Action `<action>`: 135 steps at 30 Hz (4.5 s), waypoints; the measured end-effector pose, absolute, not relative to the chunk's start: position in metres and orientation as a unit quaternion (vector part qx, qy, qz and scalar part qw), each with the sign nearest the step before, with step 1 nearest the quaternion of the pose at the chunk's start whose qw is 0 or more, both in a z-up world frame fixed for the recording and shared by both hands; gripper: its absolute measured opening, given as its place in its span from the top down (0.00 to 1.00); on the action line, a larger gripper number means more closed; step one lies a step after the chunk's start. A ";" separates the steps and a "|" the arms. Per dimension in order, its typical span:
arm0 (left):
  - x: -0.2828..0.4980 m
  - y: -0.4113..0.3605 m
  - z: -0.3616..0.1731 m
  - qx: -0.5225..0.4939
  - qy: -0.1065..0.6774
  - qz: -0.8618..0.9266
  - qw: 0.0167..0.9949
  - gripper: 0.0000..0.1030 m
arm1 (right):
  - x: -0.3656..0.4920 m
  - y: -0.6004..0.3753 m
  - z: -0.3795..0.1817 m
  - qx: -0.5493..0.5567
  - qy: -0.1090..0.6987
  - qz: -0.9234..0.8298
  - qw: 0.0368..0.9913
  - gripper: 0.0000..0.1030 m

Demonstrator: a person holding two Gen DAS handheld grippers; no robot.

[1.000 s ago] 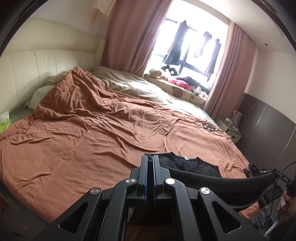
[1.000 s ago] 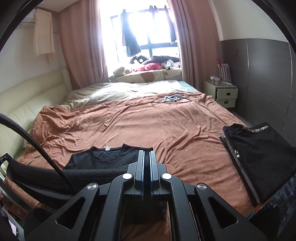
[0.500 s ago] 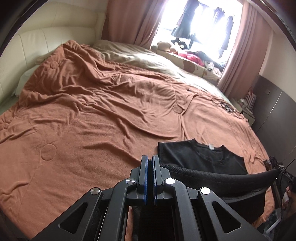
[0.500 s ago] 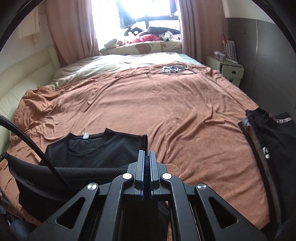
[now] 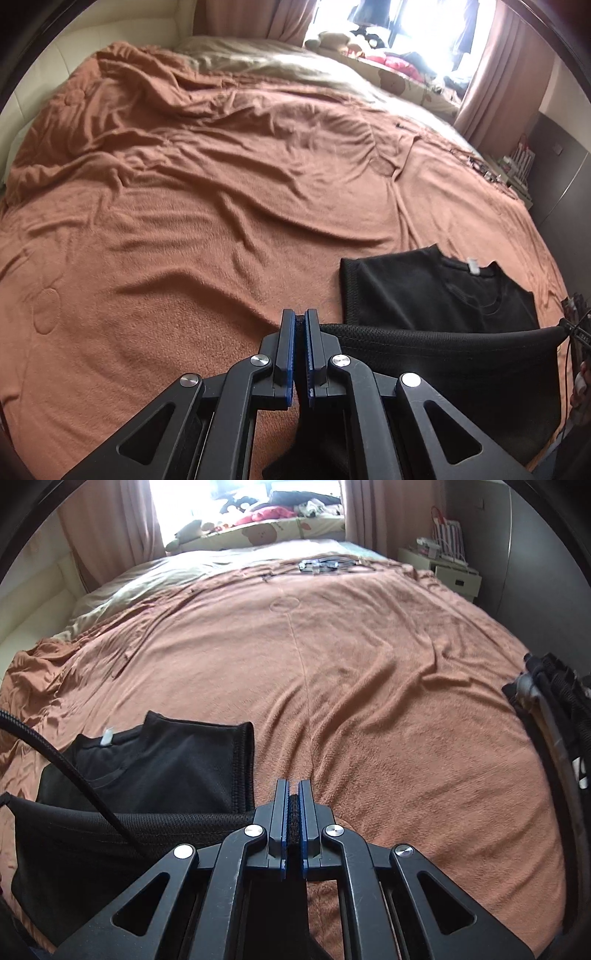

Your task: Fold small clothes

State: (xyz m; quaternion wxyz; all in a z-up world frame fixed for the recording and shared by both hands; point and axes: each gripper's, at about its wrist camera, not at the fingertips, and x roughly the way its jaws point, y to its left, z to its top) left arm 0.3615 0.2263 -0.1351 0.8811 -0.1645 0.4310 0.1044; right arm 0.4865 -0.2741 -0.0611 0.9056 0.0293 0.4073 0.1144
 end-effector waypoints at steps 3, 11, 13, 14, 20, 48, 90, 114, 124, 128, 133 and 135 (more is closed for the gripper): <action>0.363 0.229 -0.141 -0.162 0.448 0.114 0.872 0.90 | 0.494 -0.275 -0.065 0.044 0.419 0.129 0.898 0.84; 0.350 0.213 -0.133 -0.101 0.455 0.090 0.880 0.23 | 0.474 -0.285 -0.063 0.004 0.412 0.155 0.898 0.24; 0.352 0.207 -0.137 -0.083 0.473 0.075 0.874 0.23 | 0.469 -0.283 -0.066 -0.020 0.419 0.158 0.894 0.24; 0.352 0.203 -0.140 -0.074 0.482 0.067 0.871 0.23 | 0.467 -0.283 -0.067 -0.027 0.422 0.163 0.891 0.24; 0.352 0.187 -0.162 -0.019 0.528 0.050 0.847 0.23 | 0.458 -0.276 -0.078 -0.069 0.448 0.176 0.874 0.24; 0.441 0.220 -0.175 -0.045 0.516 0.102 0.850 0.56 | 0.559 -0.231 -0.095 -0.093 0.427 0.097 0.894 0.45; 0.470 0.229 -0.132 -0.051 0.438 0.107 0.891 0.93 | 0.576 -0.224 -0.085 -0.068 0.394 0.136 0.906 0.99; 0.423 0.226 -0.158 -0.108 0.492 0.098 0.858 0.83 | 0.555 -0.227 -0.082 -0.086 0.428 0.193 0.878 0.33; 0.359 0.208 -0.163 -0.142 0.499 0.097 0.850 0.83 | 0.508 -0.242 -0.082 -0.096 0.442 0.201 0.869 0.33; 0.333 0.201 -0.172 -0.154 0.505 0.097 0.844 0.83 | 0.493 -0.254 -0.088 -0.089 0.455 0.194 0.864 0.33; 0.306 0.198 -0.183 -0.168 0.506 0.101 0.840 0.76 | 0.472 -0.265 -0.092 -0.082 0.464 0.187 0.862 0.33; 0.297 0.196 -0.182 -0.167 0.503 0.103 0.841 0.66 | 0.463 -0.268 -0.096 -0.082 0.468 0.186 0.860 0.33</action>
